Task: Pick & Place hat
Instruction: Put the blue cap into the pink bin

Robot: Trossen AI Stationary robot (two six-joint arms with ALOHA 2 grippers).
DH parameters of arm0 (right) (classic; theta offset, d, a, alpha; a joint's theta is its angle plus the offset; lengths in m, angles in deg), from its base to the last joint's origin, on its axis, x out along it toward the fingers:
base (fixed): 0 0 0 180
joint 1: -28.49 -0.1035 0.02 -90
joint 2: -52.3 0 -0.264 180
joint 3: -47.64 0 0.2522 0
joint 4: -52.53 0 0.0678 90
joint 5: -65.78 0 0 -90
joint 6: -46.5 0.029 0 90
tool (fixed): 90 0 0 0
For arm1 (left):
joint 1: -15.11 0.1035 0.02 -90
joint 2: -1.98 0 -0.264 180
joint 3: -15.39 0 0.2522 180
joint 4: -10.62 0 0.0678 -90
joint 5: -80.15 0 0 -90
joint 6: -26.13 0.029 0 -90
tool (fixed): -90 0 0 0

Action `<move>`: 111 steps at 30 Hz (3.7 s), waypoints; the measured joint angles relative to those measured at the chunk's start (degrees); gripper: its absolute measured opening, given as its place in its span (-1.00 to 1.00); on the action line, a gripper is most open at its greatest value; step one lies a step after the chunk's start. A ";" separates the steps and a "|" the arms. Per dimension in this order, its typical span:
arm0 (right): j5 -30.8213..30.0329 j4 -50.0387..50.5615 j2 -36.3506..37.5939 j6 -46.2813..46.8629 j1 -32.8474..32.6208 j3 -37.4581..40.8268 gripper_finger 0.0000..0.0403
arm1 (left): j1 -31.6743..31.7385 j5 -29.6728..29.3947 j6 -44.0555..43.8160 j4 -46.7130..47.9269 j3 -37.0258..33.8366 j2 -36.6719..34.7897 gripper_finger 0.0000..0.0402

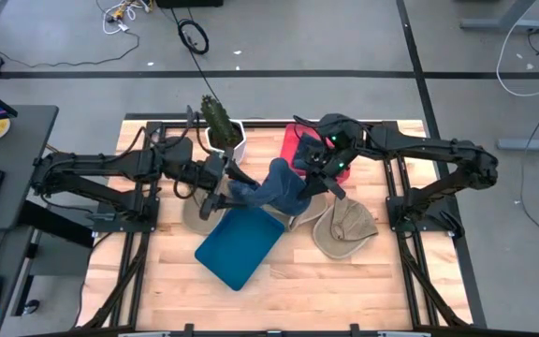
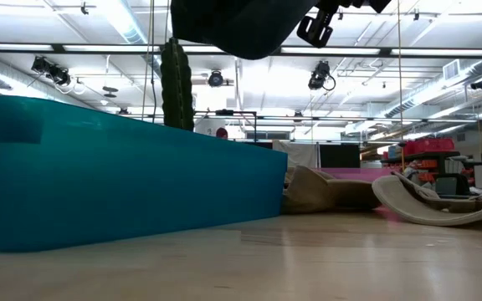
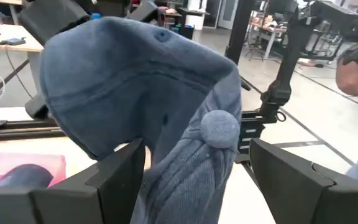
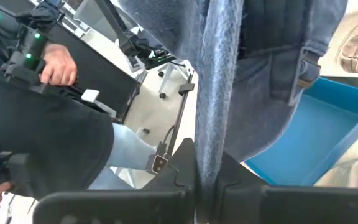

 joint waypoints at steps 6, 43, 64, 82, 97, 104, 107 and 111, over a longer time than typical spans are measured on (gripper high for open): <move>-0.15 0.23 0.00 0.09 0.00 -0.02 -0.97 | 0.00 0.20 -0.20 -1.01 0.02 -0.88 0.46; 4.07 -7.73 4.76 10.73 6.19 -0.11 -0.24 | -0.02 -7.64 3.27 -5.80 0.00 -6.55 -0.76; -29.79 -9.67 12.09 12.30 8.07 1.62 0.20 | -0.02 -32.99 4.95 -31.43 0.02 -9.57 -0.76; -33.28 -80.54 -2.81 42.75 4.39 23.05 0.40 | 1.11 -37.08 4.72 -35.53 0.02 -9.49 -0.76; -28.96 -85.92 -15.59 44.49 2.69 10.24 0.48 | 1.27 -37.13 4.72 -35.75 0.08 -7.21 -0.76; -28.28 -84.47 -16.13 43.64 2.61 7.96 0.28 | 1.27 -37.12 6.18 -36.01 0.06 -6.60 -0.76; -27.44 -84.53 -16.13 44.11 2.54 7.96 0.06 | 1.27 -37.13 7.63 -36.28 0.06 -6.69 -0.76; -27.43 -84.56 -16.13 44.58 2.14 7.96 -0.35 | 1.27 -37.13 9.30 -36.19 0.06 -6.69 -0.76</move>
